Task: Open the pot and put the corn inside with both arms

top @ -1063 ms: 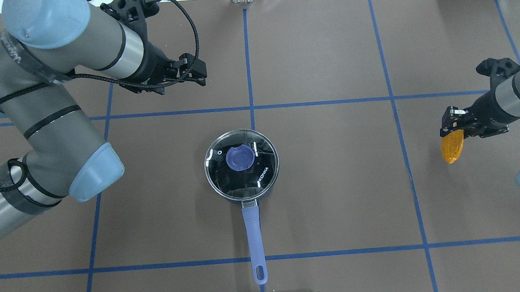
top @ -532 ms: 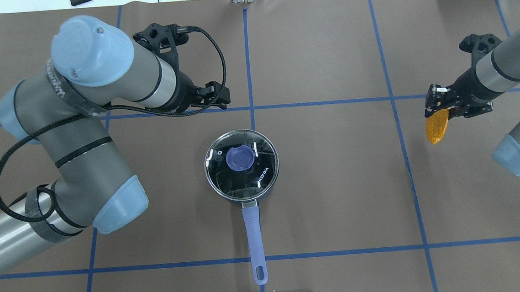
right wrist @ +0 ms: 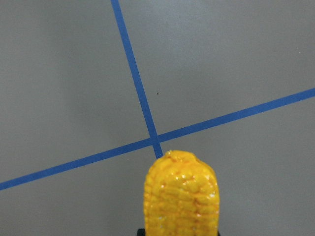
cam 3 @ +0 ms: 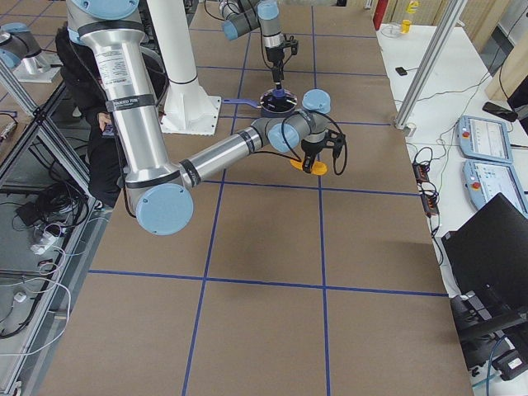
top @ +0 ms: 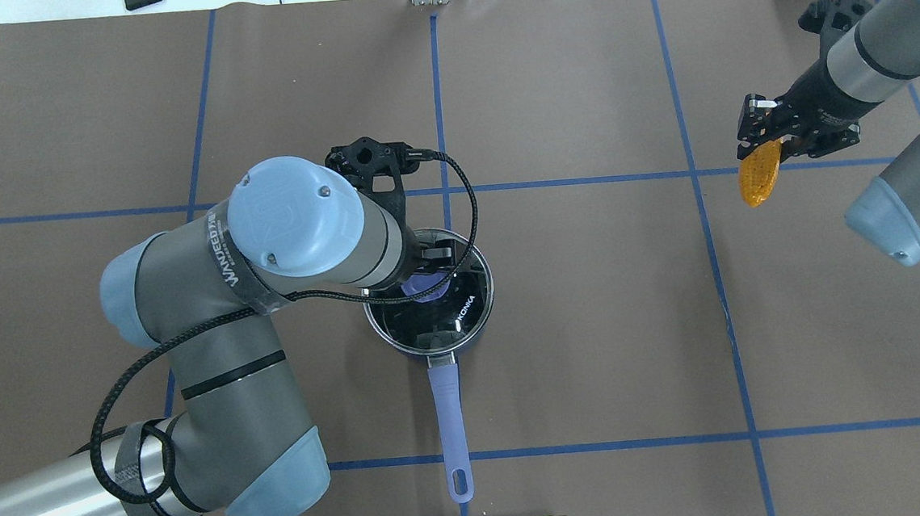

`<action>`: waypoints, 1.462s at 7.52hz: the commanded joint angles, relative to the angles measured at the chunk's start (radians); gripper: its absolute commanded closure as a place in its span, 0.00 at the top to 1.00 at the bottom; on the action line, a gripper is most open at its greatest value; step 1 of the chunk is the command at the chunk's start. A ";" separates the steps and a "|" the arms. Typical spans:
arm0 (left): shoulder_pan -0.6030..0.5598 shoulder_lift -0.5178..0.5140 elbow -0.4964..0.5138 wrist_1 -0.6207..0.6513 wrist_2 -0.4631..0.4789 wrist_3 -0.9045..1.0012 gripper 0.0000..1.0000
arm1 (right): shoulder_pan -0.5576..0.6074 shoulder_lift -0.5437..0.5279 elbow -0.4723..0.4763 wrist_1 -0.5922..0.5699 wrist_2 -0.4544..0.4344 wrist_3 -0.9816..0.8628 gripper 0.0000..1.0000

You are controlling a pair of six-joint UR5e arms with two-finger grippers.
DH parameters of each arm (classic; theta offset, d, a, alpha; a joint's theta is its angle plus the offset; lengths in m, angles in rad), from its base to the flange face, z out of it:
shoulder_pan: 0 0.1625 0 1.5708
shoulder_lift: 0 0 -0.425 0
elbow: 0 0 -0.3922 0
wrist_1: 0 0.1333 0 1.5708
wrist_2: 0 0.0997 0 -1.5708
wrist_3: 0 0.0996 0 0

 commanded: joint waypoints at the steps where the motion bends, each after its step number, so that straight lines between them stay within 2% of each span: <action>1: 0.019 -0.054 0.007 0.096 0.015 0.013 0.98 | 0.003 0.002 -0.005 -0.002 0.001 -0.008 0.40; 11: 0.013 -0.087 0.108 0.108 0.015 0.135 0.97 | 0.005 0.004 -0.003 0.003 0.002 -0.008 0.41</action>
